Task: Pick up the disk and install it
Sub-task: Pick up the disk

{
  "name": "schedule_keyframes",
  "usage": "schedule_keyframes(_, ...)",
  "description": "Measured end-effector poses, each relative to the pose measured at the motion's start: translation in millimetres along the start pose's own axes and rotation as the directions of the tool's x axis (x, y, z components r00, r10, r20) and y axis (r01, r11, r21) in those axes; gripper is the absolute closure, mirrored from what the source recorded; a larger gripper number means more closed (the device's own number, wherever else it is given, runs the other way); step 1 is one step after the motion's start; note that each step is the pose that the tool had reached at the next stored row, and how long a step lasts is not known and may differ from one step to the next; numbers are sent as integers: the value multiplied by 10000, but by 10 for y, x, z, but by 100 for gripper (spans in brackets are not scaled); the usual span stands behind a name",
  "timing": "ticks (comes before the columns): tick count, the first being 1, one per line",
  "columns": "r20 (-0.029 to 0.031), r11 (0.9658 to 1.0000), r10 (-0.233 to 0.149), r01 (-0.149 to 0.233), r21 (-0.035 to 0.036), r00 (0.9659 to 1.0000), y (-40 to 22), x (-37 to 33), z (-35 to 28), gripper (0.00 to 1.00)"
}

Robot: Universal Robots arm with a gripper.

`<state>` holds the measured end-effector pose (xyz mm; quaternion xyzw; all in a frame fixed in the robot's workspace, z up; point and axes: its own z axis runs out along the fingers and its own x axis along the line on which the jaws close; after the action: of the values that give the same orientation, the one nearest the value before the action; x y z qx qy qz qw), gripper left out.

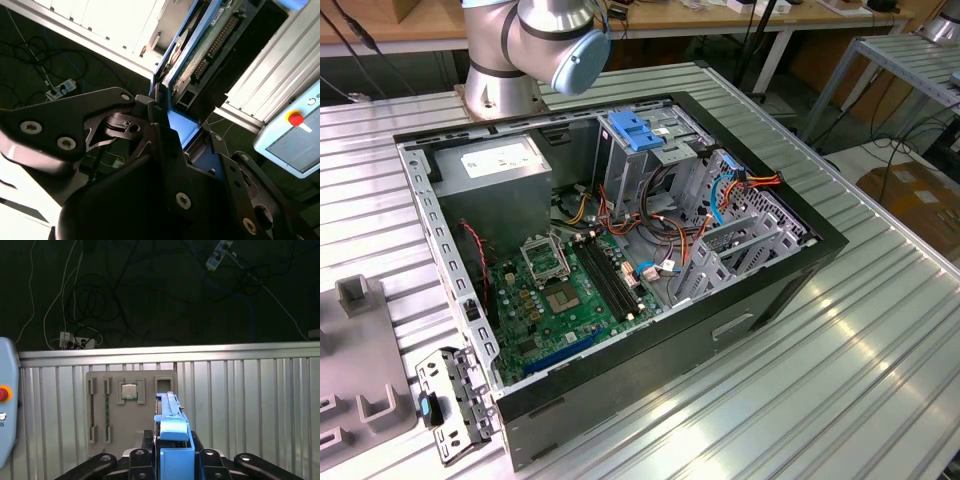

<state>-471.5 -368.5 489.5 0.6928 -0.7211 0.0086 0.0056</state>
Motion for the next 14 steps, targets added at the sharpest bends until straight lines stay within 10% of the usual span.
schedule_keyframes(14, 0, 10000, 0, 0, 1, 10000, -124, -5, -3, 63)
